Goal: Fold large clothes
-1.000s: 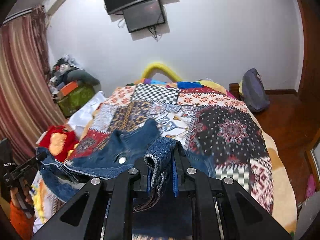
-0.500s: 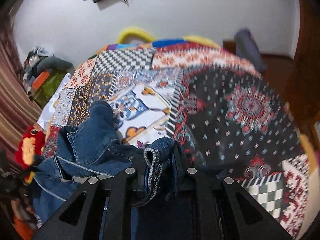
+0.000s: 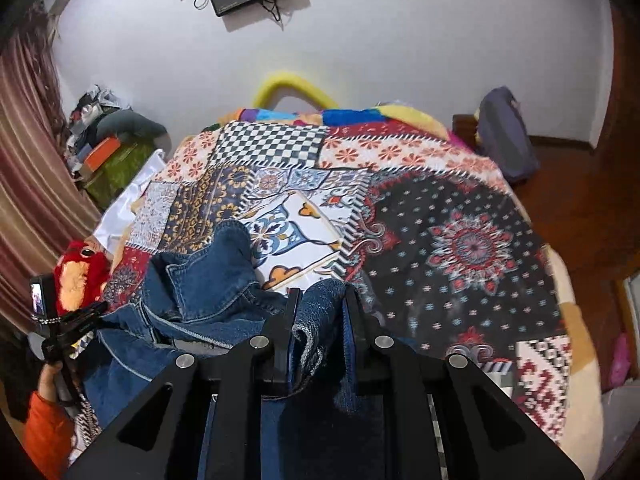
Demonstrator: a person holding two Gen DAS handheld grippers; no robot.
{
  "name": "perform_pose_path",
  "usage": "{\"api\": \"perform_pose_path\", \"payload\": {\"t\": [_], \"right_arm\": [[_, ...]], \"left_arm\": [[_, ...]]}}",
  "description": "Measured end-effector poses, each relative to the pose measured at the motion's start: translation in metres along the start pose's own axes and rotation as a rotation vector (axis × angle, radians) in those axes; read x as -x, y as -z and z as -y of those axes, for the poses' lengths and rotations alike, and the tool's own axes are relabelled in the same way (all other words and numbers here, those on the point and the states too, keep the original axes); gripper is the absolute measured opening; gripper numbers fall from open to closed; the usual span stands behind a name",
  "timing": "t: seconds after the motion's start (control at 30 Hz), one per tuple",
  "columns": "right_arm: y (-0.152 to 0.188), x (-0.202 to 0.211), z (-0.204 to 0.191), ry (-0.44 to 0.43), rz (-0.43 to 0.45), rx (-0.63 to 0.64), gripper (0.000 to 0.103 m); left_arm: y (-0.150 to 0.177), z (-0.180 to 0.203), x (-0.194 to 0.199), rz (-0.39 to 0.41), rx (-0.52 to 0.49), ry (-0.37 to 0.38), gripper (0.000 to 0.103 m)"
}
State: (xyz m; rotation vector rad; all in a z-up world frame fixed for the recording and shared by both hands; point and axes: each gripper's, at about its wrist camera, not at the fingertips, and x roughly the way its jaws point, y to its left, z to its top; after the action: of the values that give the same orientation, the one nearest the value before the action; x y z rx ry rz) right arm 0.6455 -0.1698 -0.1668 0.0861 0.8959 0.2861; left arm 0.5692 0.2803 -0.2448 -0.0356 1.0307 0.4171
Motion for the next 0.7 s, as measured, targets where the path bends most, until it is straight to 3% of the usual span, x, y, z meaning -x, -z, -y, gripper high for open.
{"api": "perform_pose_path", "payload": {"t": [0.2,0.27,0.3,0.47,0.53,0.7], "right_arm": [[0.006,-0.001,-0.013,0.125,-0.045,0.108,0.013],[0.011,-0.01,-0.022,0.189,-0.07,0.158,0.013],[0.014,-0.014,-0.026,0.213,-0.076,0.173,0.013],[0.022,-0.026,-0.035,0.255,-0.078,0.191,0.014],[0.023,-0.031,-0.035,0.258,-0.086,0.186,0.014],[0.025,-0.042,-0.027,0.232,-0.109,0.162,0.014]], "left_arm": [[0.012,-0.06,0.023,-0.021,0.181,0.195,0.028],[0.015,-0.065,0.036,-0.011,0.175,0.224,0.034],[0.016,-0.064,0.042,-0.006,0.158,0.227,0.038],[0.019,-0.032,0.065,0.031,-0.015,0.227,0.089],[0.022,-0.006,0.064,0.019,-0.092,0.236,0.1],[0.023,0.047,0.03,-0.051,-0.187,0.219,0.101]]}}
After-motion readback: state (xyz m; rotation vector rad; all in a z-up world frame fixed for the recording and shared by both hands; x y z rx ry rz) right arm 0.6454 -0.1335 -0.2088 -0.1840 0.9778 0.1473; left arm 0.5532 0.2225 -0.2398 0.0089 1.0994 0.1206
